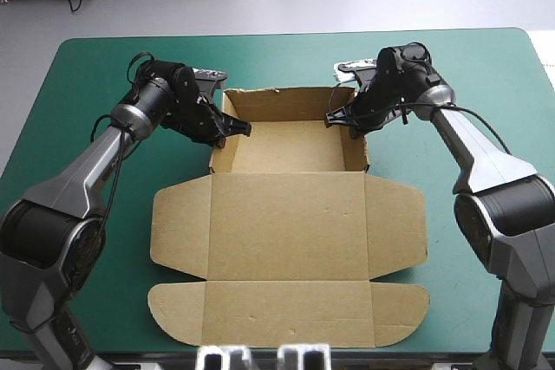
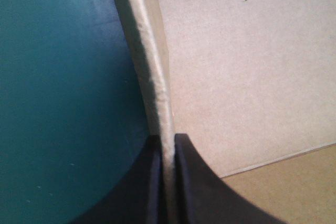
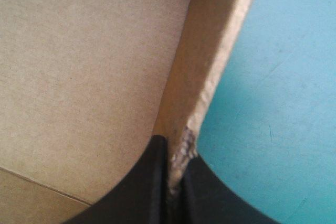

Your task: Fold the box

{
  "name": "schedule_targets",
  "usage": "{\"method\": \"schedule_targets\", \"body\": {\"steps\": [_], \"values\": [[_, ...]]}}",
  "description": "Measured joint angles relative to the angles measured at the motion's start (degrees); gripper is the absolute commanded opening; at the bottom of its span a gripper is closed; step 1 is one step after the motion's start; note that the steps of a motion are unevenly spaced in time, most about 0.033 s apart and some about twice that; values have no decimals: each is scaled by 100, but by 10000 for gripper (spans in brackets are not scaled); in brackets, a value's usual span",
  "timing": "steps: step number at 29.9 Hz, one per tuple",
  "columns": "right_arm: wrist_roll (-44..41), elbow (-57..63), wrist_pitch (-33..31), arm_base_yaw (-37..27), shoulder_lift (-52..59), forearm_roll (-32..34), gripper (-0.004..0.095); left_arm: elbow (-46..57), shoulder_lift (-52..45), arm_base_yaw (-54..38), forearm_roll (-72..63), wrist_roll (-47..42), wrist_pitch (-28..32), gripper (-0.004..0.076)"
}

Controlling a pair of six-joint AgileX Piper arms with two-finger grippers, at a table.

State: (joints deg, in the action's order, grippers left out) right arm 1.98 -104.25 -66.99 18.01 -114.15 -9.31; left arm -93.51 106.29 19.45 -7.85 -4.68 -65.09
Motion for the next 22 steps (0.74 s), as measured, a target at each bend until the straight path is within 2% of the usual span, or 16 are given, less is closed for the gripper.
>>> {"method": "schedule_targets", "body": {"steps": [4,7,8,11,14,16,22], "values": [[163,-12,-26,7,-12,122,309,-18,5,-5,0,70,-41,48],[220,31,-19,43,-128,176,403,-70,34,-5,0,218,-137,150],[227,38,-19,54,-162,176,426,-95,48,-5,8,281,-174,206],[234,45,-24,53,-199,159,465,-112,154,-5,-3,396,-361,342],[234,45,-31,53,-199,159,469,-112,220,11,-58,416,-465,442],[234,21,-84,53,-199,159,472,-112,224,11,-65,416,-489,465],[234,-458,-319,53,-199,163,480,-287,231,11,-65,370,-528,465]]}}
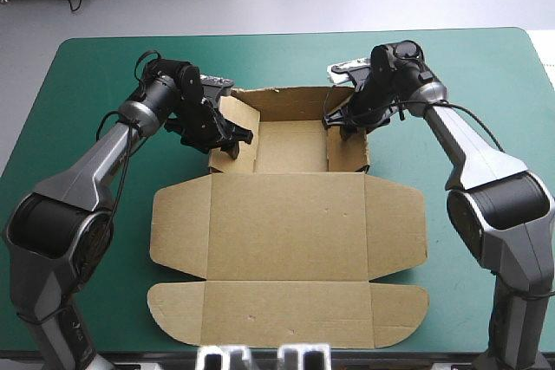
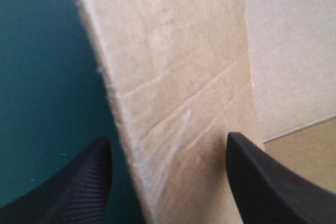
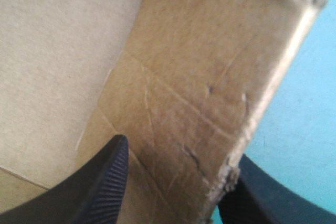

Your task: Fold the box

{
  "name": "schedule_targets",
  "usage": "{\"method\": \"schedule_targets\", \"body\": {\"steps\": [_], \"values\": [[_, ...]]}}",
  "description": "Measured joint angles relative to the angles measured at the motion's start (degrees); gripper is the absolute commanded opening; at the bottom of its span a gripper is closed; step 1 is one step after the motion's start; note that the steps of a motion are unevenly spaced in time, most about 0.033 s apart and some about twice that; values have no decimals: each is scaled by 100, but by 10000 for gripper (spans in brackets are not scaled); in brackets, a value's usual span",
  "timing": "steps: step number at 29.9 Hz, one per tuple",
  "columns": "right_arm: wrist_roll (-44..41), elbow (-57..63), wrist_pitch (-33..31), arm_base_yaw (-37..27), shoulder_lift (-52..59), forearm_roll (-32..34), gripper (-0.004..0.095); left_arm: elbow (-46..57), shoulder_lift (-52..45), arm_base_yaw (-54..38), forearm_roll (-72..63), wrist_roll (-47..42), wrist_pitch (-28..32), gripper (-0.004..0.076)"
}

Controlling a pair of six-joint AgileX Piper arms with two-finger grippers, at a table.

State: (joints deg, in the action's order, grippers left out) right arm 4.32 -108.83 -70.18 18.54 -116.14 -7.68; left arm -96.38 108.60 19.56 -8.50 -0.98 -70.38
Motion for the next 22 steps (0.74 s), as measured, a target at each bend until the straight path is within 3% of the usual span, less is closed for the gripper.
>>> {"method": "schedule_targets", "body": {"steps": [10,22], "values": [[-63,-961,-82,0,24,110,509,-1002,-7,0,321,-9,-41,446],[-168,-1069,-116,0,1006,510,508,-1656,-1133,0,385,-400,-130,122]]}}
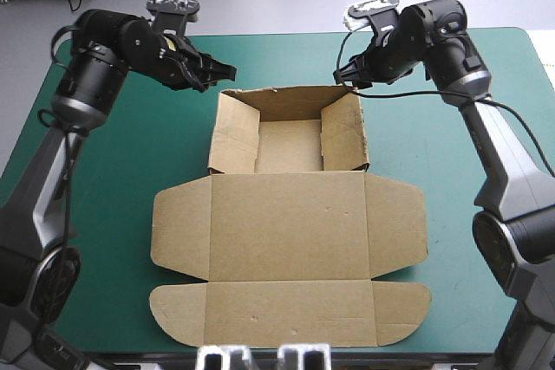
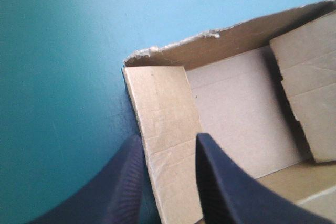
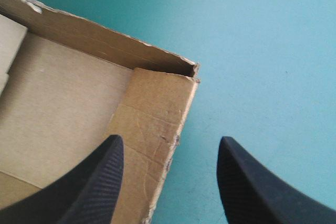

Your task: Fold the box

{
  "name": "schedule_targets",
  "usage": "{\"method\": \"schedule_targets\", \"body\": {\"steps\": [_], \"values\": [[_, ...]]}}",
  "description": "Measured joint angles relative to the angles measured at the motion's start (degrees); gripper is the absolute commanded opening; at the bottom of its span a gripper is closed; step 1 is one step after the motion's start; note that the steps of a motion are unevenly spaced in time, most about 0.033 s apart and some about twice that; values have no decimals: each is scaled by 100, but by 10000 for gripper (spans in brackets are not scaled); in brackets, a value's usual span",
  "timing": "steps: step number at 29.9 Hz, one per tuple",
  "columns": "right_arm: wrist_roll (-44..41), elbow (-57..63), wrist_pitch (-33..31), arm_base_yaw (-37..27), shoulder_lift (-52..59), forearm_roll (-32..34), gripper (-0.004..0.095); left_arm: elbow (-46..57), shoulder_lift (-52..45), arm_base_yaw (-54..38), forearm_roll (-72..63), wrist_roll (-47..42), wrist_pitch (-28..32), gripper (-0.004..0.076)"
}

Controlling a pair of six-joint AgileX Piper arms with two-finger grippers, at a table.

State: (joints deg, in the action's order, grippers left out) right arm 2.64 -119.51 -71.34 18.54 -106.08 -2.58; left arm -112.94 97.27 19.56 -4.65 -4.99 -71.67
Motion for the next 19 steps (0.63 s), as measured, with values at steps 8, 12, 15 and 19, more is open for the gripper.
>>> {"method": "schedule_targets", "body": {"steps": [8,12,15,19], "values": [[-90,456,-7,0,402,-209,503,675,-1418,0,7,363,0,-10],[-117,1038,-1,0,311,-209,503,1666,-2120,0,60,499,0,-10],[-130,1428,4,0,172,-224,503,2513,-2674,0,67,543,0,-10],[-132,1658,43,0,0,-429,497,3633,-3507,0,67,547,90,-10]]}}
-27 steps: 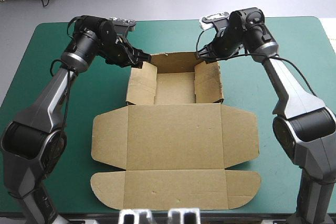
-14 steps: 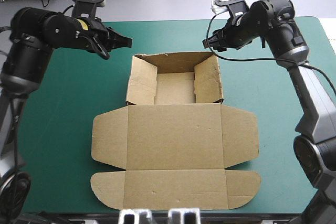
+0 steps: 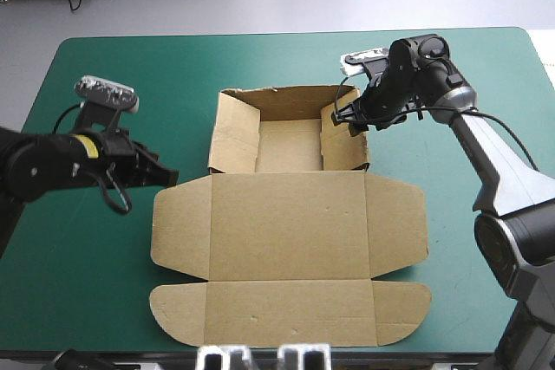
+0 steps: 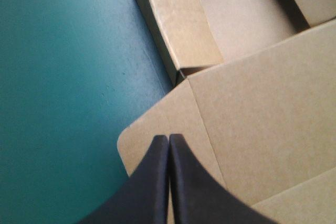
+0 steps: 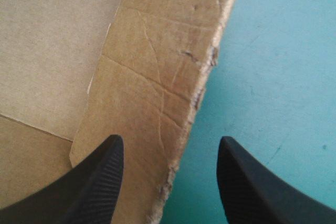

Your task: Fold the box

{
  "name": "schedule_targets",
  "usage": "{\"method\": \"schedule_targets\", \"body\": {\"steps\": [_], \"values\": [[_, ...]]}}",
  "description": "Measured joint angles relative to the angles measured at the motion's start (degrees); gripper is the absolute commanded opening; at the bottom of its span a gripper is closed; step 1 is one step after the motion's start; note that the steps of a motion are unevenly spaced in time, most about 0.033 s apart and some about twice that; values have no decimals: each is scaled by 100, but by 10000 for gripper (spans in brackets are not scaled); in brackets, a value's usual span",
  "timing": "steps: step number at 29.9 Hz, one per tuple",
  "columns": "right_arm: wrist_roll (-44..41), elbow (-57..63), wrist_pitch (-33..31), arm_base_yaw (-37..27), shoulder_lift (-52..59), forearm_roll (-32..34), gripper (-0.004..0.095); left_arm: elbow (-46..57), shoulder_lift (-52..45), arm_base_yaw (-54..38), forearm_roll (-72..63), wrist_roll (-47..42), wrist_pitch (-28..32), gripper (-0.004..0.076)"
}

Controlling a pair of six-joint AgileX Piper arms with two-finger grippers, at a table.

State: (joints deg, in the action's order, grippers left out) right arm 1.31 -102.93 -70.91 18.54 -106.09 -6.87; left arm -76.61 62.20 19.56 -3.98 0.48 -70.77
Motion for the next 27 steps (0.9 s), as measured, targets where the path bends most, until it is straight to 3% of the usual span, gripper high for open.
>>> {"method": "schedule_targets", "body": {"steps": [5,8,9,18,27], "values": [[0,6,82,0,-265,-147,391,1226,-1003,0,5,3,352,-10],[0,11,107,0,-431,-147,139,1745,-1473,0,5,3,409,-10],[0,11,107,0,-472,-147,0,1901,-1601,0,5,3,409,-10],[-60,-42,117,4,-579,-121,-23,2535,-2022,0,5,3,408,-10],[-45,-42,18,-235,55,1305,-24,2546,-2043,0,42,3,426,-10]]}}
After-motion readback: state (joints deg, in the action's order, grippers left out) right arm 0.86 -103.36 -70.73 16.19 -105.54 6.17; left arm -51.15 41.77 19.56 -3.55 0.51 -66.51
